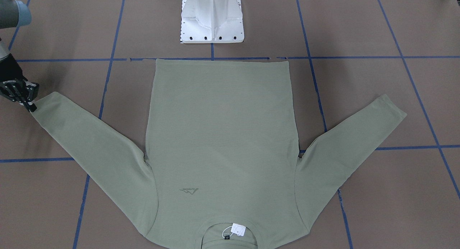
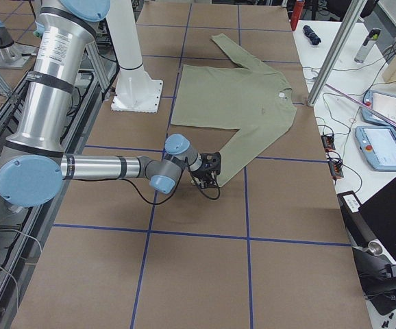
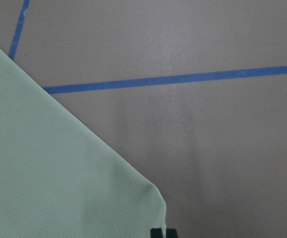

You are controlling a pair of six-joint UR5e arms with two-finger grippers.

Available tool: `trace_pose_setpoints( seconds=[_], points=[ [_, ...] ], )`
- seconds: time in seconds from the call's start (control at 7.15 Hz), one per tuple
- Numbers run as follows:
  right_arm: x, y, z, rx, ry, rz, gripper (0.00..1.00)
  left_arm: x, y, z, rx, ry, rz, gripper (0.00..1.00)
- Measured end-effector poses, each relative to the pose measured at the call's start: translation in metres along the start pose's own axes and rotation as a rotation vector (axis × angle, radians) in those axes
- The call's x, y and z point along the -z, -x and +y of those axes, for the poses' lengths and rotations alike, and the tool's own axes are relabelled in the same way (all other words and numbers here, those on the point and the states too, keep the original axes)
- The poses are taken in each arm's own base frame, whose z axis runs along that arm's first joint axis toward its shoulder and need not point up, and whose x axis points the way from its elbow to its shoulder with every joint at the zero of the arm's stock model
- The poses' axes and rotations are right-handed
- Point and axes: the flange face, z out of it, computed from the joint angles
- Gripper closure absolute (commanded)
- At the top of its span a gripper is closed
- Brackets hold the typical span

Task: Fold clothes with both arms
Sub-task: 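Grasp the sleeve cuff with the right gripper and lift it, then carry the sleeve across the shirt body toward the collar with the right gripper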

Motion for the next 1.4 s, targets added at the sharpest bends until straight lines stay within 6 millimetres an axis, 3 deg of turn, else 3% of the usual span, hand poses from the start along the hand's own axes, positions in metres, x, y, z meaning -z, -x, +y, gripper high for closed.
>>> trace_pose_setpoints(
  seconds=[0.28, 0.56, 0.7, 0.84, 1.12, 1.4],
  points=[
    [0.025, 0.038, -0.036, -0.041, -0.006, 0.051, 1.0, -0.001, 0.001, 0.0, 0.001, 0.001, 0.0, 0.0],
    [0.036, 0.095, -0.09, -0.079, -0.029, 0.098, 1.0, -0.001, 0.001, 0.001, 0.003, 0.003, 0.0, 0.0],
    [0.039, 0.135, -0.123, -0.096, -0.039, 0.125, 1.0, -0.002, 0.001, 0.001, 0.004, 0.003, 0.0, 0.0],
    [0.045, 0.183, -0.157, -0.109, -0.047, 0.161, 1.0, -0.002, 0.001, 0.001, 0.005, 0.003, 0.0, 0.0],
    [0.071, 0.299, -0.211, -0.136, -0.05, 0.246, 1.0, -0.002, 0.002, 0.001, 0.008, 0.004, 0.001, 0.0],
    [0.089, 0.409, -0.239, -0.232, -0.107, 0.256, 1.0, -0.003, 0.002, 0.001, 0.011, 0.005, 0.001, 0.0]
  ],
)
